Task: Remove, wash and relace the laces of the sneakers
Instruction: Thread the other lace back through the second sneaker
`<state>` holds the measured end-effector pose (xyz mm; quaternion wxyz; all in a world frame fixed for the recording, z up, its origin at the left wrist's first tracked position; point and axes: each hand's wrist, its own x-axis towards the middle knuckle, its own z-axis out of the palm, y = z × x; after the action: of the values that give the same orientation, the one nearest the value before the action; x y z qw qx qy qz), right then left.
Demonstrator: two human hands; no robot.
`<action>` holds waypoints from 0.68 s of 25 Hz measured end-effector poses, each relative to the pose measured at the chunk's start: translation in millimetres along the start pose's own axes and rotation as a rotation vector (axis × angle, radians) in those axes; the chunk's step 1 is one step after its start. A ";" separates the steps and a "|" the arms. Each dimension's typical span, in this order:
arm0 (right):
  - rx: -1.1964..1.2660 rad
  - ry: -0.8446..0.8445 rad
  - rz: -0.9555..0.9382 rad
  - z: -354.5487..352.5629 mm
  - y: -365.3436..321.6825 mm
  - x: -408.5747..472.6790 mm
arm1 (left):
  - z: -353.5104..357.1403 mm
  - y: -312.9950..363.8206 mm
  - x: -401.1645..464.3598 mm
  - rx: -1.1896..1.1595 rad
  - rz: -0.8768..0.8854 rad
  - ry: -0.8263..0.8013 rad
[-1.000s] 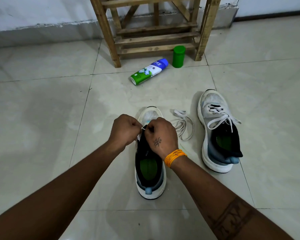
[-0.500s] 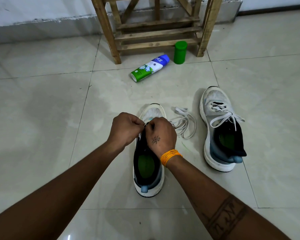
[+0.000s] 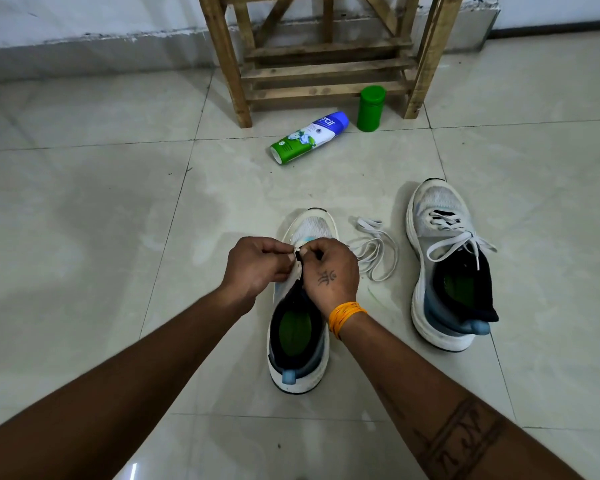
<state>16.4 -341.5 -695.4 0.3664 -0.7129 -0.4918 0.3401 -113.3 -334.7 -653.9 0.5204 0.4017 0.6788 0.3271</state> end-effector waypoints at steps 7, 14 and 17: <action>-0.257 -0.146 -0.135 -13.7 -7.2 3.1 | 5.5 4.2 -1.9 0.077 -0.003 0.039; -0.183 -0.033 -0.108 -4.8 -5.1 -2.5 | 8.2 6.5 1.3 0.176 0.057 0.066; -0.118 0.003 -0.056 -3.5 -8.0 -0.5 | 4.1 7.2 5.3 0.092 0.038 0.026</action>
<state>15.5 -340.6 -686.8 0.3338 -0.7197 -0.5303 0.2989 -108.5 -326.6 -651.0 0.4862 0.4338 0.6922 0.3104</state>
